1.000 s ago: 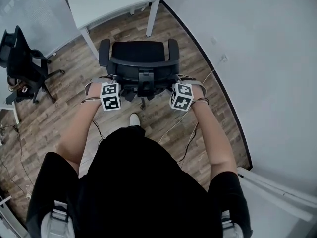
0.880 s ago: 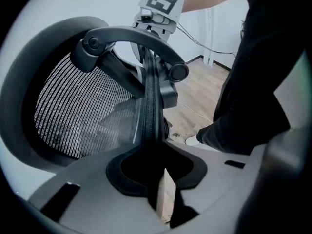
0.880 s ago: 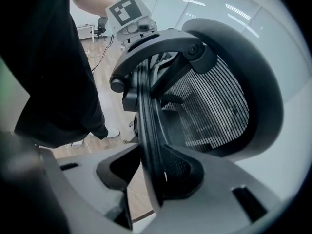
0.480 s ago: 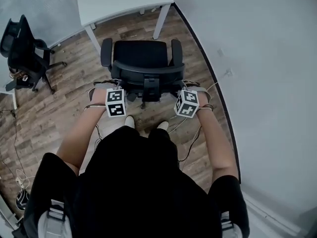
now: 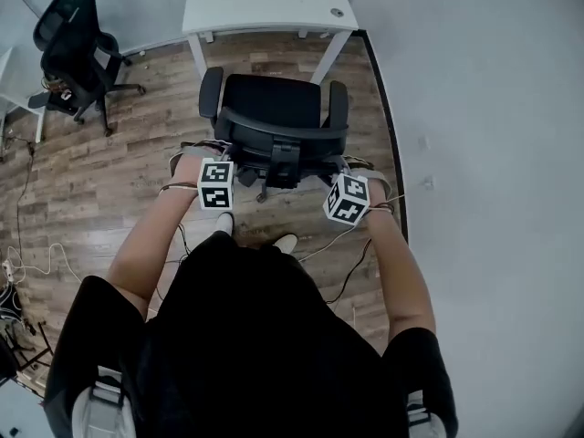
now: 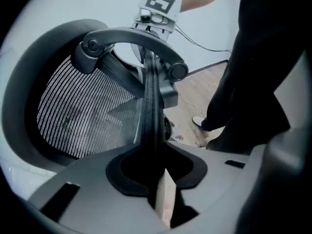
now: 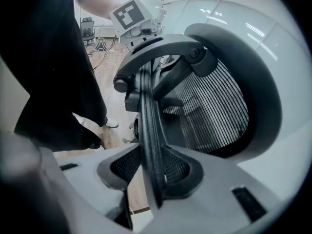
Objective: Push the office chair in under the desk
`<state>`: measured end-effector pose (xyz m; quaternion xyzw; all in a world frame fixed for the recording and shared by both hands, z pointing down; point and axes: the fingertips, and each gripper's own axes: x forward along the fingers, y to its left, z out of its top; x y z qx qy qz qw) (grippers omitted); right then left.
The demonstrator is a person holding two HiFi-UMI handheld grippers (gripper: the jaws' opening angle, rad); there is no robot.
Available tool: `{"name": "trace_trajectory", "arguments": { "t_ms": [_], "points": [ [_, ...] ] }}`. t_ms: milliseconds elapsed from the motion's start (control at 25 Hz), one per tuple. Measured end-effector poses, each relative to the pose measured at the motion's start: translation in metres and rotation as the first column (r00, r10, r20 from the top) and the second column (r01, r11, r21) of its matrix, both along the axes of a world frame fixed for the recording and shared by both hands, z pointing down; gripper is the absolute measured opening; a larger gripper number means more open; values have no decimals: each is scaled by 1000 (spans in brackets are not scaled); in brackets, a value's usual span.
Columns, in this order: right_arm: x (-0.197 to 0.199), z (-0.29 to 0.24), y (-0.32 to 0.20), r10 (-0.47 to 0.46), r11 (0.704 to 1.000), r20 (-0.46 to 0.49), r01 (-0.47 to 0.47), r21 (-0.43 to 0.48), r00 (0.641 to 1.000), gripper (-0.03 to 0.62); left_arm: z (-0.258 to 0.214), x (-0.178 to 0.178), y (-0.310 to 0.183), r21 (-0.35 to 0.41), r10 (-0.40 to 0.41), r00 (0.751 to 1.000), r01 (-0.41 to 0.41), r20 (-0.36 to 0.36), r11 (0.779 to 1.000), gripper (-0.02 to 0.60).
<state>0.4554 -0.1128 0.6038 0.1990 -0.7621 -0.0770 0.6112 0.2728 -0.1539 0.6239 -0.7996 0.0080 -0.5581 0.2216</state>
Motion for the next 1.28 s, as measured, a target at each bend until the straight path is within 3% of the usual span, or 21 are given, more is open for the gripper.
{"name": "trace_trajectory", "arguments": {
  "t_ms": [560, 1280],
  "points": [
    [51, -1, -65, -147, 988, 0, 147, 57, 989, 135, 3, 47, -41, -1, -145, 989, 145, 1, 989, 89],
    [72, -7, -179, -181, 983, -10, 181, 42, 983, 137, -3, 68, -145, 5, -193, 981, 193, -8, 981, 87]
  ]
}}
